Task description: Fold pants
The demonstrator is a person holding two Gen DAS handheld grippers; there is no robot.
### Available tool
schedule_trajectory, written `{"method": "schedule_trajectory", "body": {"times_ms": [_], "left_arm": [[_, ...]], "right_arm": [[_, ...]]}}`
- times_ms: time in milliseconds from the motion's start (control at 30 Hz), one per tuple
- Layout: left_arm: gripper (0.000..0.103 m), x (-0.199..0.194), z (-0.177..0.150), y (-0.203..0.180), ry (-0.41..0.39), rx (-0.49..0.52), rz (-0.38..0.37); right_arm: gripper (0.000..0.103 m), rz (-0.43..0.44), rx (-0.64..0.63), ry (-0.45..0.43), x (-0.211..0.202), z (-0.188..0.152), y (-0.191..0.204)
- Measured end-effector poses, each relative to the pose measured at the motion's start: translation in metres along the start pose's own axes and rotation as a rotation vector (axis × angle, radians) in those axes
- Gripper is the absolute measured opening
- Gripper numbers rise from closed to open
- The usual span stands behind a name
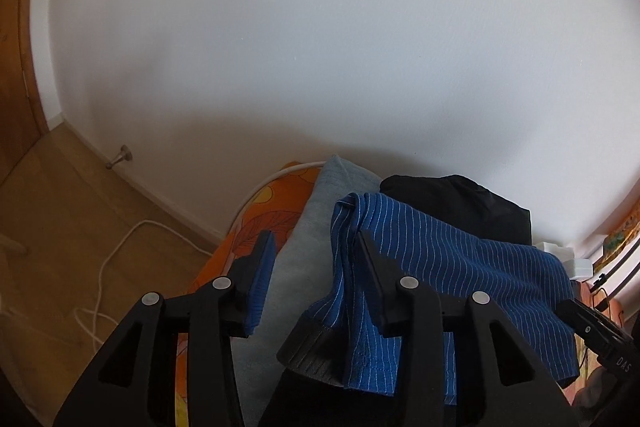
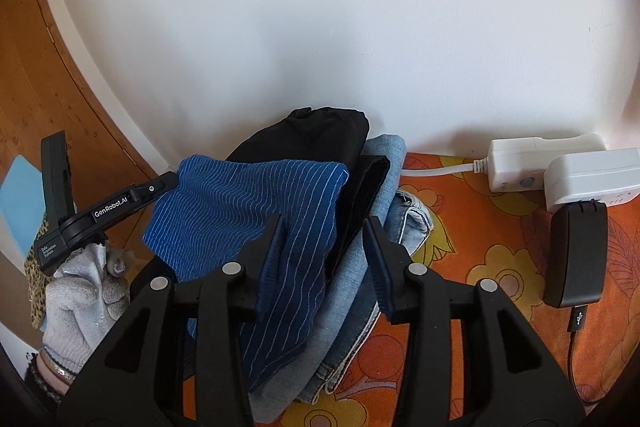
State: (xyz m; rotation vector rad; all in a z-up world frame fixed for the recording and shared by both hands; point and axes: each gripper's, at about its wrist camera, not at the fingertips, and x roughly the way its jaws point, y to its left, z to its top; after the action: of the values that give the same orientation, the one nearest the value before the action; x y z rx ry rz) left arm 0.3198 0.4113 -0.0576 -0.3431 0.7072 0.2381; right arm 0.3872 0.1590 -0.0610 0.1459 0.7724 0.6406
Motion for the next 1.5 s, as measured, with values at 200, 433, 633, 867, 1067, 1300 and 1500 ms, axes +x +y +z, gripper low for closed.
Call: {"method": "schedule_trajectory", "body": {"times_ms": [200,433,633,867,1067,1300,1500], "left_arm": [[0.04,-0.008,-0.016,0.016,0.026,0.0,0.044],[0.04,-0.047,-0.036,0.03,0.041,-0.013,0.075],[0.04,-0.111,-0.047,0.003,0.0,0.019,0.066],[0.04,-0.189,-0.074,-0.047,-0.06,0.065,0.019],[0.054,-0.237,-0.102,-0.083,-0.098,0.081,-0.032],[0.069,-0.287,-0.141,-0.118,-0.091,0.107,-0.072],[0.08,-0.321,-0.177,-0.14,-0.102,0.123,-0.077]], "right_arm": [[0.042,-0.019,-0.073,0.054,-0.018,-0.029,0.01],[0.042,-0.016,-0.103,0.089,-0.056,-0.057,0.007],[0.042,0.003,-0.11,0.049,-0.113,-0.071,0.009],[0.042,0.023,-0.114,0.003,-0.181,-0.086,0.012],[0.042,0.015,-0.15,-0.044,-0.249,-0.11,0.015],[0.06,-0.014,-0.181,-0.104,-0.323,-0.144,0.013],[0.068,-0.031,-0.18,-0.122,-0.358,-0.172,0.005]]}}
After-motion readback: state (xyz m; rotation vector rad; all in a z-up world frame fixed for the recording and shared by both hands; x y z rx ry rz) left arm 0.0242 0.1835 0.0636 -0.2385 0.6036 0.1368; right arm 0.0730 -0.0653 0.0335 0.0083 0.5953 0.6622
